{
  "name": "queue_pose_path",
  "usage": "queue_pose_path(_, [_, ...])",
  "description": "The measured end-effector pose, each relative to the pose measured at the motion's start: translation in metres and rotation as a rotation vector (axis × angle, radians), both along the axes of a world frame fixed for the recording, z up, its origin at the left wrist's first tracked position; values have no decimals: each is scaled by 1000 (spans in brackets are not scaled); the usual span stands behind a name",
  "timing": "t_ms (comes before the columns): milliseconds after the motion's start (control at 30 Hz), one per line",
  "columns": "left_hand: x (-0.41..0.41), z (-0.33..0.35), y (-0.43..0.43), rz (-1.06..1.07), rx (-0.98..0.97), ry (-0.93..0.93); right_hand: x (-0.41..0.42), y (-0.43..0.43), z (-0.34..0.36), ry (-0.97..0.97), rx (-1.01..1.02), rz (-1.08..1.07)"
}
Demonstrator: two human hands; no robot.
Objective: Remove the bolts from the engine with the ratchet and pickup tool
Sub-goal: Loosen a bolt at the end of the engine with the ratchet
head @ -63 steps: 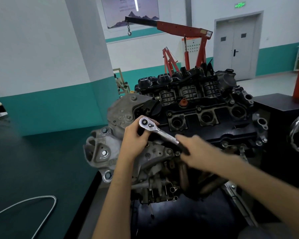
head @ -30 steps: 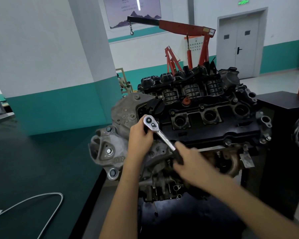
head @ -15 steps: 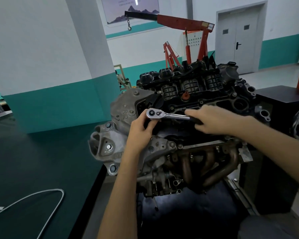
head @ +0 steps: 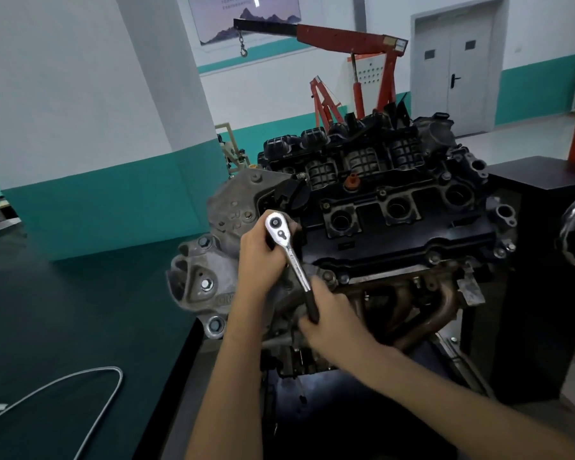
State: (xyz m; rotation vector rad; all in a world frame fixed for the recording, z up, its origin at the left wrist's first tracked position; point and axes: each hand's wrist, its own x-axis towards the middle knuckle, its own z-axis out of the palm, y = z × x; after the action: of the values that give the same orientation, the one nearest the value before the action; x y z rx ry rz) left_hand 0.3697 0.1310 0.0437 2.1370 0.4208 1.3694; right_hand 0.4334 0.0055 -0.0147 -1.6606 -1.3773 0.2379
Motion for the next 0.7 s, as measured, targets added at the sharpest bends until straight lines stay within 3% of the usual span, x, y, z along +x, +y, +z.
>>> queue_pose_path(67, [-2,3,1,-71,38,41,30,-11,14,-135,-63,16])
queue_pose_path(233, [-1,5,3,-93,-13,94,107,-21,85,-837,-211,-94])
queue_pose_path(300, [3,1,1,-6,-28,59,113,-19,101,-905,-187,-124])
queue_pose_path(400, [7,-1,0,140,-43,-17,89,-20,79,-741,-137,-190])
queue_pose_path(500, [7,-2,2,151,-19,10,39,-19,29,-242,-104,-33])
queue_pose_path(567, [6,-3,1,134,-32,38,8,-10,6,-18,-38,-6])
queue_pose_path(700, [2,-1,-3,53,-55,-32,-1,-2,4,-25,-18,-32])
